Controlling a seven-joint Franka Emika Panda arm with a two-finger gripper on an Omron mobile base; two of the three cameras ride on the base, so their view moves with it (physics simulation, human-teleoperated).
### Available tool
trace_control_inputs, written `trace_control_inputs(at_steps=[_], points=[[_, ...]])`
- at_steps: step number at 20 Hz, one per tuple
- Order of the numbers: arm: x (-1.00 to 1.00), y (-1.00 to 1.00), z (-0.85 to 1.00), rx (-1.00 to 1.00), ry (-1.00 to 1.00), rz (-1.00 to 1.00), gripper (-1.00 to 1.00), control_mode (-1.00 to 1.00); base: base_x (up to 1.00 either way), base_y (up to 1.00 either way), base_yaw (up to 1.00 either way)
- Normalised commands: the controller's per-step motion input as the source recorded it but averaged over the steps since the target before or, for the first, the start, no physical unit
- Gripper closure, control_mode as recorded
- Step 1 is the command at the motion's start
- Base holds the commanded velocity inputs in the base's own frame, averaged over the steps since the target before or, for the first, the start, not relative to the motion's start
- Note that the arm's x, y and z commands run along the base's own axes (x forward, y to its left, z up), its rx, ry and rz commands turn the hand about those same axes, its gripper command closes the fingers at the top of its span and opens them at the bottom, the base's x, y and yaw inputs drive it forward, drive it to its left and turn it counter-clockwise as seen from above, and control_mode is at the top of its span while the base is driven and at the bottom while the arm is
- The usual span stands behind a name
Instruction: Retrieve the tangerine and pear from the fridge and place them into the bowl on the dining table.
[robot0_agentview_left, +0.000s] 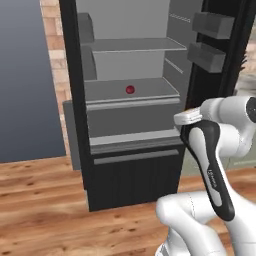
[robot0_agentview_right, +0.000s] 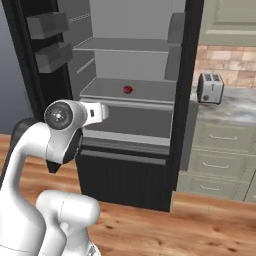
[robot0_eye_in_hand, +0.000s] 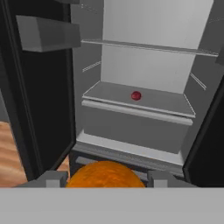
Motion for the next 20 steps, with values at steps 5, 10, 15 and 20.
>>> trace_control_inputs(at_steps=[5, 10, 15, 20], points=[[0.0, 0.0, 0.0, 0.0, 0.0, 0.0, 1.0, 1.0, -0.38, 0.0, 0.38], [0.0, 0.0, 0.0, 0.0, 0.0, 0.0, 1.0, 1.0, -0.28, 0.0, 0.7], [0.0, 0.0, 0.0, 0.0, 0.0, 0.0, 1.0, 1.0, -0.37, 0.0, 0.78], [0.0, 0.0, 0.0, 0.0, 0.0, 0.0, 1.0, 1.0, -0.37, 0.0, 0.78]])
